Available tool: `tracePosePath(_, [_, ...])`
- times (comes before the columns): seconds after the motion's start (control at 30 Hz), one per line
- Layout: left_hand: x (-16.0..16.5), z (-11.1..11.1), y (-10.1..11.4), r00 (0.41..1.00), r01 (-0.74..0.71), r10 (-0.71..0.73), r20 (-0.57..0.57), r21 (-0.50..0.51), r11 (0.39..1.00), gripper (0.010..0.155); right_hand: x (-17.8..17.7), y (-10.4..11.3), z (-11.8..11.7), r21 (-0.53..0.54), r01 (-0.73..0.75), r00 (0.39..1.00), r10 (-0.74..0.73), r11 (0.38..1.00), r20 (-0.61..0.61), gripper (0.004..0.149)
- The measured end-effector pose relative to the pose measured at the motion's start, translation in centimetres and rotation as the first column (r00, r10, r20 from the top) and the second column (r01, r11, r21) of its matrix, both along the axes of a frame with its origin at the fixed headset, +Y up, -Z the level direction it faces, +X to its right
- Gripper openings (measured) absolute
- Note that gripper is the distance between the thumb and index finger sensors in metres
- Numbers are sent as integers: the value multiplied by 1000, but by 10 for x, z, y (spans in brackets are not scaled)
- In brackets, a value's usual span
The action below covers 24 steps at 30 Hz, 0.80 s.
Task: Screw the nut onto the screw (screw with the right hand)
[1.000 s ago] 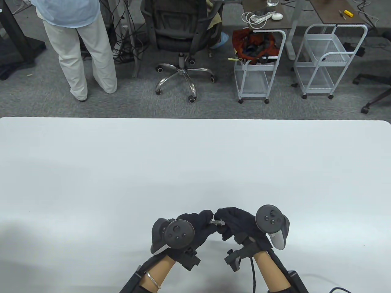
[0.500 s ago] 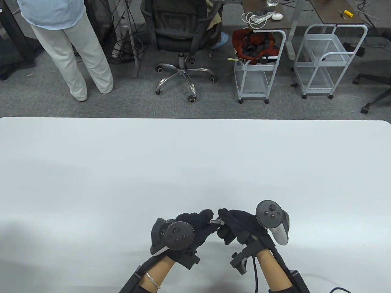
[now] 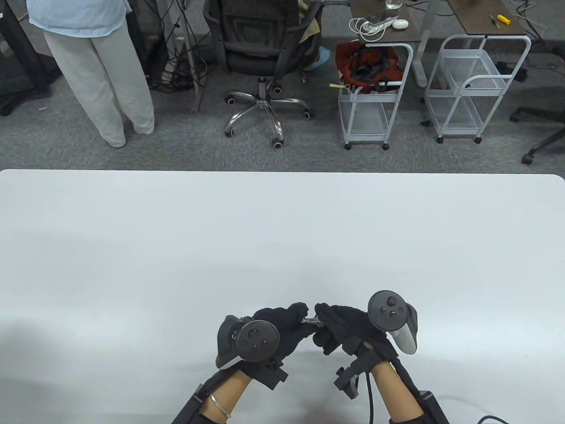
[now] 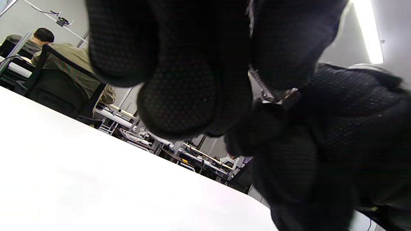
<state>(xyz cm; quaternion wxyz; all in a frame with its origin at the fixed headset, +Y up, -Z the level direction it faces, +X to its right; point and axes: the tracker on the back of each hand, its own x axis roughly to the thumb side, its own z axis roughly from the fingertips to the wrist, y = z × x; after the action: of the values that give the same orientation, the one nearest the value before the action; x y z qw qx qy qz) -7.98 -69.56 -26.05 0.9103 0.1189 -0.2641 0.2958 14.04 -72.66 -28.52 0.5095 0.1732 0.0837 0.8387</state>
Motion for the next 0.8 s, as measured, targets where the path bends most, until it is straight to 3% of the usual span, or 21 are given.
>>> tracePosePath(0.07, [-2, -1, -1, 1000, -28, 27, -7, -24, 999, 47, -1, 2, -1, 13, 73, 994, -71, 997, -85, 63])
tracePosePath(0.13, [-4, -1, -1, 999, -36, 36, -6, -27, 999, 47, -4, 4, -2, -47, 107, 975, -114, 993, -192, 58])
tracePosePath(0.23, [-3, 0, 2, 999, -49, 49, 1, -23, 999, 47, -2, 7, -2, 37, 13, 993, -8, 999, -117, 56])
tracePosePath(0.37, [-4, 1, 3, 999, -27, 27, 18, -8, 1000, 47, -2, 7, 1, 35, -32, 997, 34, 999, -75, 61])
tracePosePath(0.47, [-8, 1, 4, 999, -48, 48, 6, -22, 999, 47, -5, 9, 0, 26, 75, 981, -69, 997, -183, 62])
tracePosePath(0.53, [-9, 0, 5, 998, -63, 63, 14, -32, 998, 48, -5, 10, 0, -23, 78, 980, -81, 997, -180, 56])
tracePosePath(0.67, [-10, 0, 5, 998, -57, 58, 14, -29, 998, 48, -2, 9, 1, -1, 30, 994, -30, 1000, -101, 56])
tracePosePath(0.8, [-13, -1, 5, 999, -54, 54, 5, -29, 998, 48, -4, 12, 1, -15, 59, 977, -61, 998, -206, 60])
